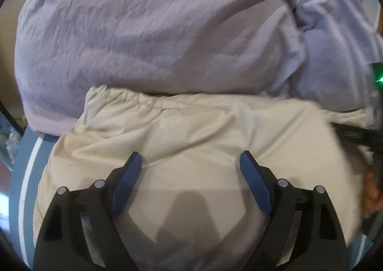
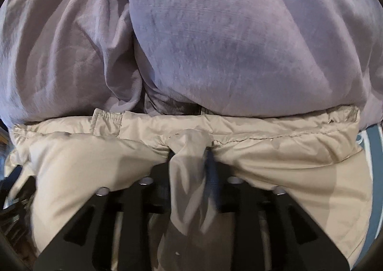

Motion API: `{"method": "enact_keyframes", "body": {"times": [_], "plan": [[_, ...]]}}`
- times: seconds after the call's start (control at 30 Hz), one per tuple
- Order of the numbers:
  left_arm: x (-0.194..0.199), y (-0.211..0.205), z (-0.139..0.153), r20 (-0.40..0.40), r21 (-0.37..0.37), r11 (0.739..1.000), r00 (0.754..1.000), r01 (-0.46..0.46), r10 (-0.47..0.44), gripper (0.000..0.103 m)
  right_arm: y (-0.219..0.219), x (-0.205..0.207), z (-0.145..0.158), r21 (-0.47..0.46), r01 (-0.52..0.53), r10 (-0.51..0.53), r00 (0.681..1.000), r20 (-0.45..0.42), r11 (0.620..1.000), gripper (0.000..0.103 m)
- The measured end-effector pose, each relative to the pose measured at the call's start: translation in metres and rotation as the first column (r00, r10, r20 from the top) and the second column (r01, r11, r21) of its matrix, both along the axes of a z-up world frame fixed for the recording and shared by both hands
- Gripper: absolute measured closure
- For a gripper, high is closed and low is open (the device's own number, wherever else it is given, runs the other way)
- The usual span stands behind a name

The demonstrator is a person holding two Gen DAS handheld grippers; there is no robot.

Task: Fold large clothes
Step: 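Press the folded jacket edge flat with both tools near the pillows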

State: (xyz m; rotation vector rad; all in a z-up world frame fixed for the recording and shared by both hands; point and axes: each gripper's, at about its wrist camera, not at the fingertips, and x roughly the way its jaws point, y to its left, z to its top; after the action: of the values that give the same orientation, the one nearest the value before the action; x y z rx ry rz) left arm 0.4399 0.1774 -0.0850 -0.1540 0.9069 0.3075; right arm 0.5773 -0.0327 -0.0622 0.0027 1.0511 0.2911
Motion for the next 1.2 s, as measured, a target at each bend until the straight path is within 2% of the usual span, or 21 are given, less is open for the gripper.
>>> {"method": "enact_keyframes", "body": {"times": [0.03, 0.07, 0.27, 0.4, 0.57, 0.83, 1.2], "plan": [[0.003, 0.004, -0.006, -0.011, 0.001, 1.0, 1.0, -0.014, 0.014, 0.018, -0.005, -0.002, 0.002, 0.019, -0.001, 0.001, 1.0, 0.005, 1.0, 0.047], [0.004, 0.006, -0.009, -0.016, 0.0, 1.0, 1.0, -0.023, 0.023, 0.018, -0.008, -0.005, 0.005, 0.033, -0.002, 0.002, 1.0, 0.013, 0.999, 0.044], [0.017, 0.013, -0.022, -0.027, 0.013, 0.998, 0.998, -0.057, 0.057, 0.019, -0.052, -0.036, 0.034, 0.082, 0.02, -0.032, 0.989, 0.142, 0.996, 0.039], [0.018, 0.015, -0.026, -0.021, 0.005, 0.998, 0.998, -0.065, 0.065, 0.018, -0.077, -0.046, 0.041, 0.061, 0.076, -0.086, 0.98, 0.182, 0.995, 0.038], [0.024, 0.014, -0.032, -0.02, -0.002, 0.998, 0.997, -0.068, 0.068, 0.017, -0.096, -0.044, 0.028, -0.018, 0.133, -0.127, 0.974, 0.187, 0.991, 0.038], [0.011, 0.022, -0.032, -0.017, -0.012, 0.997, 0.997, -0.071, 0.071, 0.016, -0.097, -0.031, -0.011, -0.123, 0.177, -0.154, 0.972, 0.178, 0.977, 0.037], [0.014, 0.025, -0.046, -0.012, -0.009, 0.997, 0.997, -0.079, 0.079, 0.014, -0.102, -0.021, -0.035, -0.144, 0.18, -0.154, 0.973, 0.174, 0.973, 0.033]]}}
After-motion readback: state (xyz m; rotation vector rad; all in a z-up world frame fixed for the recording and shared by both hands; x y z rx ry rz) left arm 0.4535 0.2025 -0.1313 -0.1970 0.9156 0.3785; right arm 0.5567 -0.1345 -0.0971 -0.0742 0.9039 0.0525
